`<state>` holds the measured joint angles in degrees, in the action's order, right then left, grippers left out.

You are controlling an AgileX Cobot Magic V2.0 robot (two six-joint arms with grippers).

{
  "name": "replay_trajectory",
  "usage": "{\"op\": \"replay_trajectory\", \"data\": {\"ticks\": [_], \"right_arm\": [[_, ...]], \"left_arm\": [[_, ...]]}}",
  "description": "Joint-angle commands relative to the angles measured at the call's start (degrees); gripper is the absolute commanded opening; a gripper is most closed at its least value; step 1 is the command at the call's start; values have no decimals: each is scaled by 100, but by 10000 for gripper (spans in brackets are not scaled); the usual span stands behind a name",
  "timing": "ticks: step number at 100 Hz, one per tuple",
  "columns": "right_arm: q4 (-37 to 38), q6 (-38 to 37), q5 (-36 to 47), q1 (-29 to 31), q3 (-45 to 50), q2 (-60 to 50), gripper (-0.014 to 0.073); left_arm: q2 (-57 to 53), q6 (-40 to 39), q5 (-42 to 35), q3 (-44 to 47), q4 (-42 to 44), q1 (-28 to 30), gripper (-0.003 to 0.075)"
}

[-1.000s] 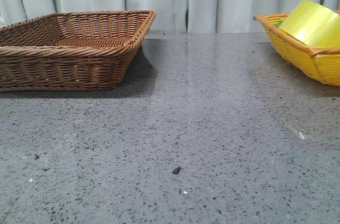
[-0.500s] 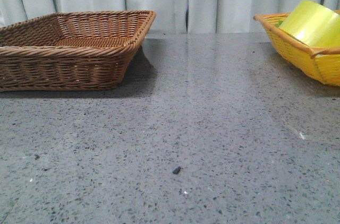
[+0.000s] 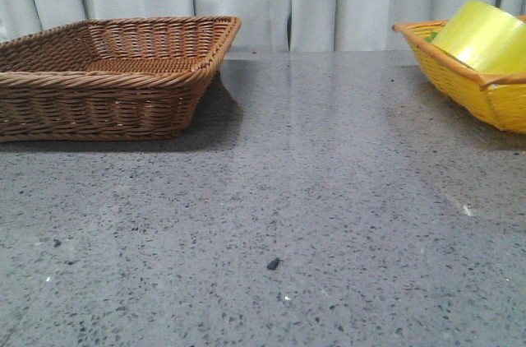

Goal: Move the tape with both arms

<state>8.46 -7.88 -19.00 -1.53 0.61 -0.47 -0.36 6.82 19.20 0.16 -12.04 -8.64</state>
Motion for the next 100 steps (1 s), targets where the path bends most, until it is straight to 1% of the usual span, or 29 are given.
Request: {"op": "replay_trajectory", "data": {"ticks": [1,56,87,100], "right_arm": [[51,39,126,22,117,-130,-74],[76,39,198,22,117,-130,-74],[76,39,880,22,117,-130,-74],[76,39,1239,22,117,-130,-74]], "left_arm": [[-162,-9,-263,53,-74,8,-21],[-162,-9,-285,53,-62,8,-21],[-162,-9,-338,53,-62,8,-21],[-162,-9,-614,53,-253,8,-21]]}}
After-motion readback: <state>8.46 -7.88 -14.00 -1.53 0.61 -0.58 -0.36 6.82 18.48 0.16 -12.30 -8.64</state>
